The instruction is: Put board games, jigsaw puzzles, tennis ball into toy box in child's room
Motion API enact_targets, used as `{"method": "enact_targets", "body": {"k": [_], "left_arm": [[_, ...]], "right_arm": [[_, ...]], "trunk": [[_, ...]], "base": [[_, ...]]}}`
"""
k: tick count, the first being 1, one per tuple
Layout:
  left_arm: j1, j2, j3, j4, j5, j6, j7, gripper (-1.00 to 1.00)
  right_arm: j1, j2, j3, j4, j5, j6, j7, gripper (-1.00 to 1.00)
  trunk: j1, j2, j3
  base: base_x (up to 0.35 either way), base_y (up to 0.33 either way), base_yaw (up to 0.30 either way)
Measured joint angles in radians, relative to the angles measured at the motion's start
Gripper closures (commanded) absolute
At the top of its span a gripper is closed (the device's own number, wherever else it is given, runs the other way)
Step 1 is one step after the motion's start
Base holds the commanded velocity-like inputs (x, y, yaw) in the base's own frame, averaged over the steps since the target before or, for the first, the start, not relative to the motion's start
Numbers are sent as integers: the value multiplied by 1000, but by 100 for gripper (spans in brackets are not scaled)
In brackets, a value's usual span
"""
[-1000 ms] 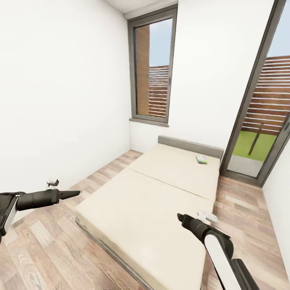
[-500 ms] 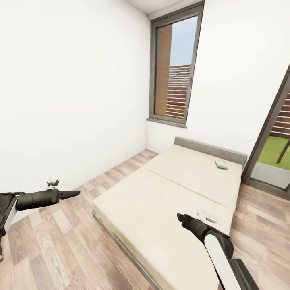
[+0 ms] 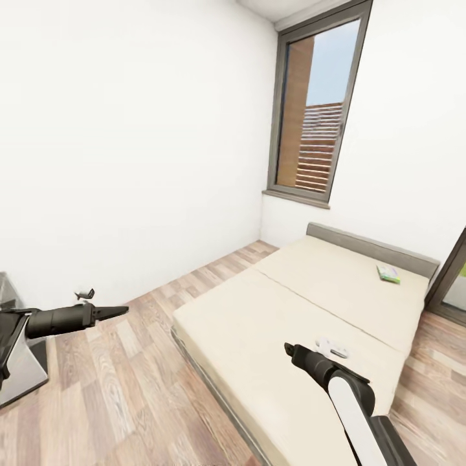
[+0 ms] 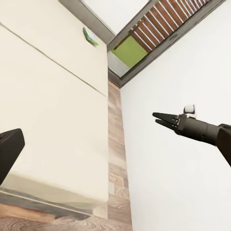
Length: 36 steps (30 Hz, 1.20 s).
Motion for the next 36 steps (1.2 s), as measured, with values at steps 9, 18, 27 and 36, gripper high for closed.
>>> {"method": "enact_targets", "body": {"k": [9,18,27,36], "left_arm": [[0,0,0,0,1,-1,-2,-100],[0,0,0,0,0,-1,-2,-100],[0,0,0,0,1,-1,-2,-100],[0,0,0,0,1,-1,-3,-100]], "right_arm": [[0,0,0,0,0,0,-1,-100],[0,0,0,0,0,0,0,-100],[-1,0,0,1,0,0,0,-100],[-1,0,0,2,0,0,0,-100]], "trunk": [[0,0,0],[0,0,0],[0,0,0],[0,0,0]], "base": [[-106,-95,289],[-55,-45,289],[-63,-2,288],[-5,0,289]]}}
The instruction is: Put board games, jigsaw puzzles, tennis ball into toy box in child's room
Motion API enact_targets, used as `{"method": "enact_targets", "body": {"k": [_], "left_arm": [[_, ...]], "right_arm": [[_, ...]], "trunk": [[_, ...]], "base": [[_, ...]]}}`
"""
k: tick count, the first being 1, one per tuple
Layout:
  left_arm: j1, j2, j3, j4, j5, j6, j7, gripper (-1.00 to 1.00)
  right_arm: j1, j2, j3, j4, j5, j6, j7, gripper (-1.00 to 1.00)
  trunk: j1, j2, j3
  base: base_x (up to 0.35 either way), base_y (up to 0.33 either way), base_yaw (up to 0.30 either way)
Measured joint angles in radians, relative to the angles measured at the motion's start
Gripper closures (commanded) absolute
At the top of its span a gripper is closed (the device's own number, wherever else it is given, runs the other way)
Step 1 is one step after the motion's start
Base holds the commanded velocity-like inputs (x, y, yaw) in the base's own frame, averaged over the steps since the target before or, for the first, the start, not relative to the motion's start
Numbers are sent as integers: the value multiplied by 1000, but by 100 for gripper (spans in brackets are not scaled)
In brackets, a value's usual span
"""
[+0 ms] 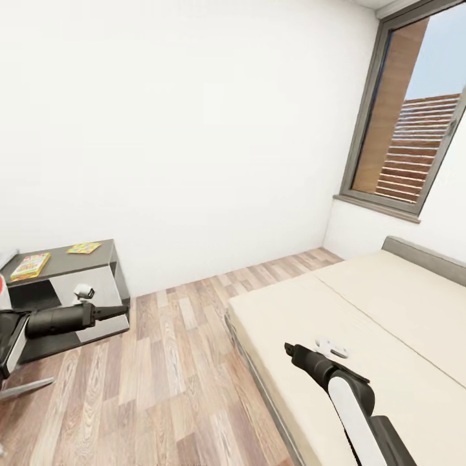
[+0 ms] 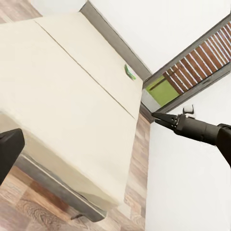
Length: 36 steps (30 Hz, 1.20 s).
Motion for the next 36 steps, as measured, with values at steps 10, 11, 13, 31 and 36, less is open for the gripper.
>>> {"method": "enact_targets", "body": {"k": [10,11,13,31,36], "left_arm": [[0,-2,0,0,0,0,1,-100],[0,-2,0,0,0,0,2,-100],[0,-3,0,0,0,0,2,-100],[0,-5,0,0,-1,0,2,-100],[0,-5,0,0,-1,-1,0,-100]], "right_arm": [[0,0,0,0,0,0,0,-100],[0,0,0,0,0,0,0,-100],[0,0,0,0,0,0,0,-100],[0,0,0,0,-1,-2,-1,-100],[0,0,0,3,-1,-2,-4,-100]], "trunk": [[0,0,0],[0,0,0],[0,0,0],[0,0,0],[0,0,0]], "base": [[-67,-19,292],[-179,-105,293],[-154,-112,293],[-77,-62,153],[-7,-5,4]]}}
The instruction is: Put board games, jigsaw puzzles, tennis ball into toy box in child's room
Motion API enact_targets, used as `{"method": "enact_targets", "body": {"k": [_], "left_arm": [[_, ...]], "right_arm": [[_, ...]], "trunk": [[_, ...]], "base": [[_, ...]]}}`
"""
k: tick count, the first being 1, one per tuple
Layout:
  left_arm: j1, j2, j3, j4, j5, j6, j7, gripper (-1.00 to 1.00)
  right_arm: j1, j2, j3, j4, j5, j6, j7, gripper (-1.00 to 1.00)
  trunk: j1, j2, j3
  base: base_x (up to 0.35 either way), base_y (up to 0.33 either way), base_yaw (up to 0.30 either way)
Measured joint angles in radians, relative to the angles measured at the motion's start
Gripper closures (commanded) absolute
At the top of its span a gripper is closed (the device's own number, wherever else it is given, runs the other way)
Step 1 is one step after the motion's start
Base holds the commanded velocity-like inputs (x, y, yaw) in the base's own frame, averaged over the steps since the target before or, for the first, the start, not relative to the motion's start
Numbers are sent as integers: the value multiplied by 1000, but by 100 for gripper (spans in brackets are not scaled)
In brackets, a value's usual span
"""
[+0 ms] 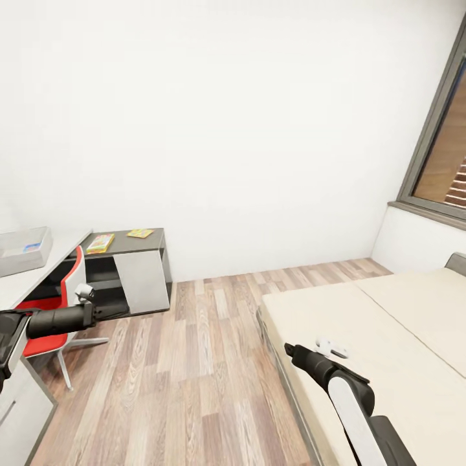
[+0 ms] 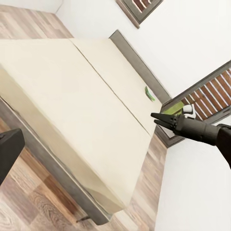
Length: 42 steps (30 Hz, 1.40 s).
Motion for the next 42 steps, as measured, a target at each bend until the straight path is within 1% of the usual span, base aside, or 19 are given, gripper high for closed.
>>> {"method": "enact_targets", "body": {"k": [16,23,33,42], "left_arm": [[0,0,1,0,2,-1,-1,-100],[0,0,0,0,2,-1,1,-100],[0,0,0,0,2,-1,2,-100],[0,0,0,0,2,-1,4,-100]], "right_arm": [[0,1,-1,3,-1,0,1,-100],[0,5,0,3,0,0,2,-100],[0,15,0,3,0,1,2,-100],[0,16,0,3,1,0,3,-100]], "trunk": [[0,0,0],[0,0,2],[0,0,7],[0,0,8]], "base": [[-64,-15,3],[-102,-128,196],[-61,-14,254],[-40,-9,53]]}}
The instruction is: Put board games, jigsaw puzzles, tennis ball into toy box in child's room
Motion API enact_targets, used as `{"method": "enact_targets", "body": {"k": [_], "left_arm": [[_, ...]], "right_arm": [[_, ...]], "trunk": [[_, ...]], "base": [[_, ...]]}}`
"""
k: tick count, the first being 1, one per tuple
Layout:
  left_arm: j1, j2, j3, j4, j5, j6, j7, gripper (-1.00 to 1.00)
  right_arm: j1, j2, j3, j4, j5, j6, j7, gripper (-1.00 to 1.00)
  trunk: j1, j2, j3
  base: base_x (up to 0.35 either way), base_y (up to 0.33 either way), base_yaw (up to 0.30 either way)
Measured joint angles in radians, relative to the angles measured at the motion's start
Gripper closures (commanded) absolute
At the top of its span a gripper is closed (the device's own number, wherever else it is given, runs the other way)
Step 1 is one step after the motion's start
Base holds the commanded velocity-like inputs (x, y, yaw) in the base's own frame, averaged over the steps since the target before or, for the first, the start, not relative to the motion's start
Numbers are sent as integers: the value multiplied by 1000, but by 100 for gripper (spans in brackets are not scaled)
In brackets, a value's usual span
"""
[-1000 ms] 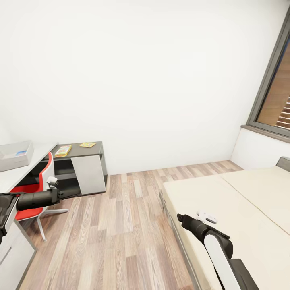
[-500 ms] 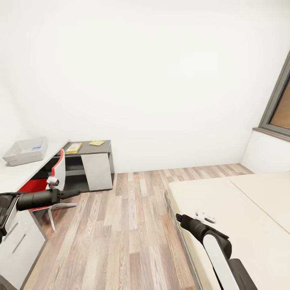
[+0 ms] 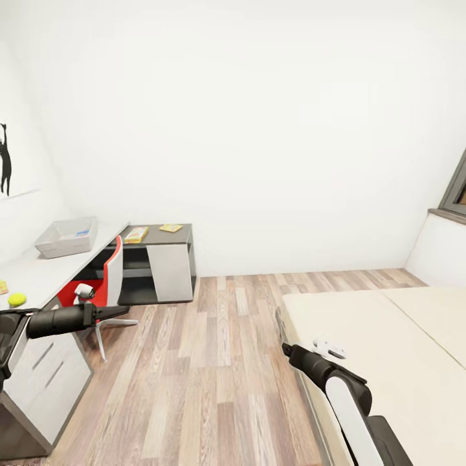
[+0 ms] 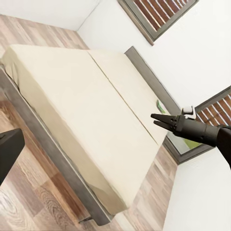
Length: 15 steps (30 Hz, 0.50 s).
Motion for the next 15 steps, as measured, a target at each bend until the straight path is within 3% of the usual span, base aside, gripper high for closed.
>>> {"method": "enact_targets", "body": {"k": [15], "left_arm": [[0,0,0,0,0,0,2,-100]], "right_arm": [[0,0,0,0,-1,0,0,-100]], "trunk": [[0,0,0]], "base": [[-76,-55,8]]}}
